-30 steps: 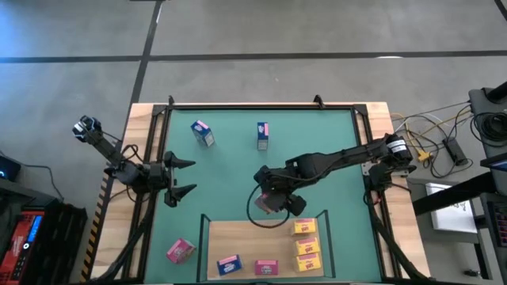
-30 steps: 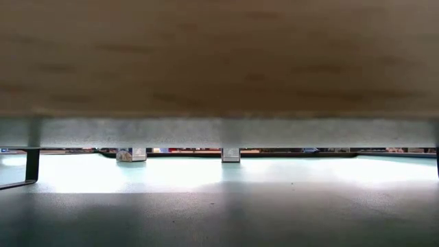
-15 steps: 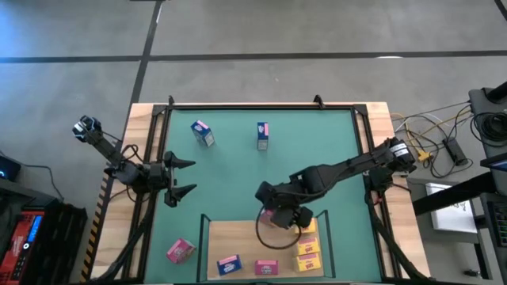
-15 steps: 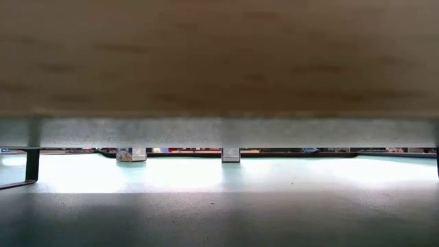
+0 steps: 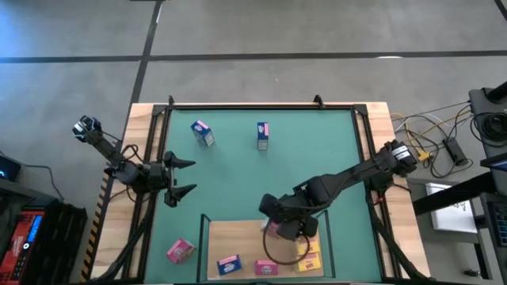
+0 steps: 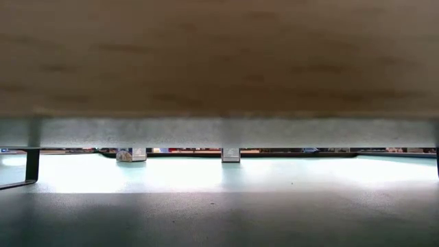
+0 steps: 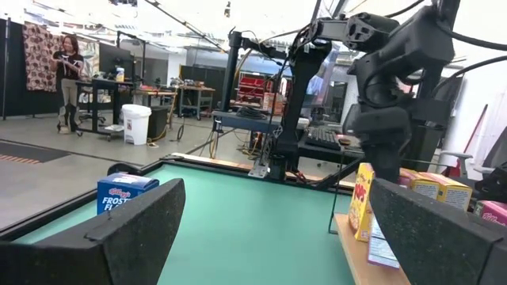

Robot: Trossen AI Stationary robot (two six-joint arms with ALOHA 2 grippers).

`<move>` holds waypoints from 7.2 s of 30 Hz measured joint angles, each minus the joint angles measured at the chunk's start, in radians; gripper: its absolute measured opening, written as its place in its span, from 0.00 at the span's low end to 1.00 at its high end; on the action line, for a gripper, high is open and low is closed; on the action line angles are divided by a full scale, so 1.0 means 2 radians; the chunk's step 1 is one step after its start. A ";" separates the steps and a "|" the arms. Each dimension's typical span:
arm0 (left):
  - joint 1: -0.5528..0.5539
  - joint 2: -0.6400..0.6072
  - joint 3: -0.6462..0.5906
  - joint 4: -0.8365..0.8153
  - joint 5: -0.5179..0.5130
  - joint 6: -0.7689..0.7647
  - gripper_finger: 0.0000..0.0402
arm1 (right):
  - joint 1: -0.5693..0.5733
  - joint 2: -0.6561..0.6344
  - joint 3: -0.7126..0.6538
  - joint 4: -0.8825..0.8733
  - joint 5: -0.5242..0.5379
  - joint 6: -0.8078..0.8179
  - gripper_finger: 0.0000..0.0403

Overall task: Stack cereal on shelf
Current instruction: Put the right violet cereal box on the shelf aligned with the other violet cereal box

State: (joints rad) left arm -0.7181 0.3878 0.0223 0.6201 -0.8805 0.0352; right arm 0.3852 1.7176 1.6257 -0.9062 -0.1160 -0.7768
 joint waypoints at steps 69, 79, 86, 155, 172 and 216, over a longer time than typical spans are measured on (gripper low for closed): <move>0.000 0.000 0.000 0.000 0.000 0.000 0.96 | 0.010 0.026 0.030 0.021 -0.012 -0.101 0.81; 0.000 0.001 0.000 0.000 0.000 0.000 0.96 | 0.008 0.030 0.030 0.011 -0.011 -0.118 0.81; 0.000 0.002 0.000 0.000 0.000 0.000 0.96 | 0.008 0.033 0.030 0.006 -0.005 -0.120 0.81; 0.000 0.002 0.000 0.000 0.000 0.000 0.96 | 0.008 -0.024 0.051 -0.053 0.108 0.012 0.84; 0.000 0.003 0.000 0.000 0.000 0.000 0.96 | 0.008 -0.054 0.051 -0.079 0.252 0.266 0.85; 0.000 0.013 0.000 0.000 0.000 0.000 0.96 | -0.003 -0.054 -0.006 -0.020 0.281 0.502 0.85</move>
State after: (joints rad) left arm -0.7181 0.4137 0.0223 0.6197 -0.8804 0.0353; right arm 0.3794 1.6096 1.6146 -0.9466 0.4454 0.2268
